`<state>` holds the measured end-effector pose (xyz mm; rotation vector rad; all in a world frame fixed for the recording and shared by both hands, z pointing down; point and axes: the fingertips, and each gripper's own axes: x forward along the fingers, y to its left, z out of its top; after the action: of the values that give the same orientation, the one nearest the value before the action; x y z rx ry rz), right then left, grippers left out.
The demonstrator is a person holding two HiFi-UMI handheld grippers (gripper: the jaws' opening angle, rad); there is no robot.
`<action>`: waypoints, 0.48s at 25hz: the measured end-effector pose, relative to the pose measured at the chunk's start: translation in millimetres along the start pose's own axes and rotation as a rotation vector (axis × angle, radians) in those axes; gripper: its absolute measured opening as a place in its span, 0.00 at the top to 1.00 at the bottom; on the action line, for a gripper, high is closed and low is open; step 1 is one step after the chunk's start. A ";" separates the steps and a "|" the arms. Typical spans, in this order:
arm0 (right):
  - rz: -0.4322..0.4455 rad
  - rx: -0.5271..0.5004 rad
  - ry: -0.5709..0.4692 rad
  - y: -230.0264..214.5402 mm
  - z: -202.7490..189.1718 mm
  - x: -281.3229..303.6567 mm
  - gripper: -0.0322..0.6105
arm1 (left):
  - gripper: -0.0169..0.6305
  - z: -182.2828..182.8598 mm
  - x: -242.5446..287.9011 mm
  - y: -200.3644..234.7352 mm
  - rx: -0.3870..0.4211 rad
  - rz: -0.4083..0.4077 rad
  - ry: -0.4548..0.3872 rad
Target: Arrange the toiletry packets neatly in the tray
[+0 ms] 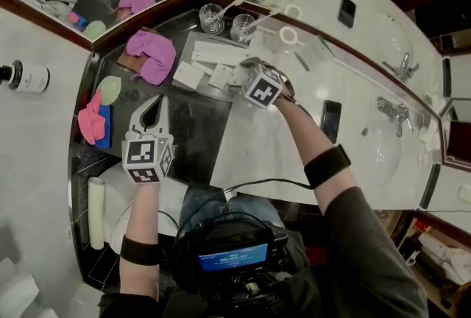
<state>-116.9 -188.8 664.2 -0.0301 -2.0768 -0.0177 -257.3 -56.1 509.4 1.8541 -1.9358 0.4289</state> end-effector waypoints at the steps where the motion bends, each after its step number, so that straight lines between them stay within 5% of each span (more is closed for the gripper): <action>1: -0.004 0.002 -0.005 0.4 0.2 -1.7 0.42 | 0.97 -0.1 -0.4 -0.4 0.000 0.000 -0.001; 12: -0.039 0.031 -0.098 19.6 13.5 -43.2 0.42 | 0.97 6.9 -10.2 -5.7 0.014 0.003 -0.017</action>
<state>-107.2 -169.5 619.8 0.0295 -2.1754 -0.0085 -252.0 -51.1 498.0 1.8703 -1.9516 0.4302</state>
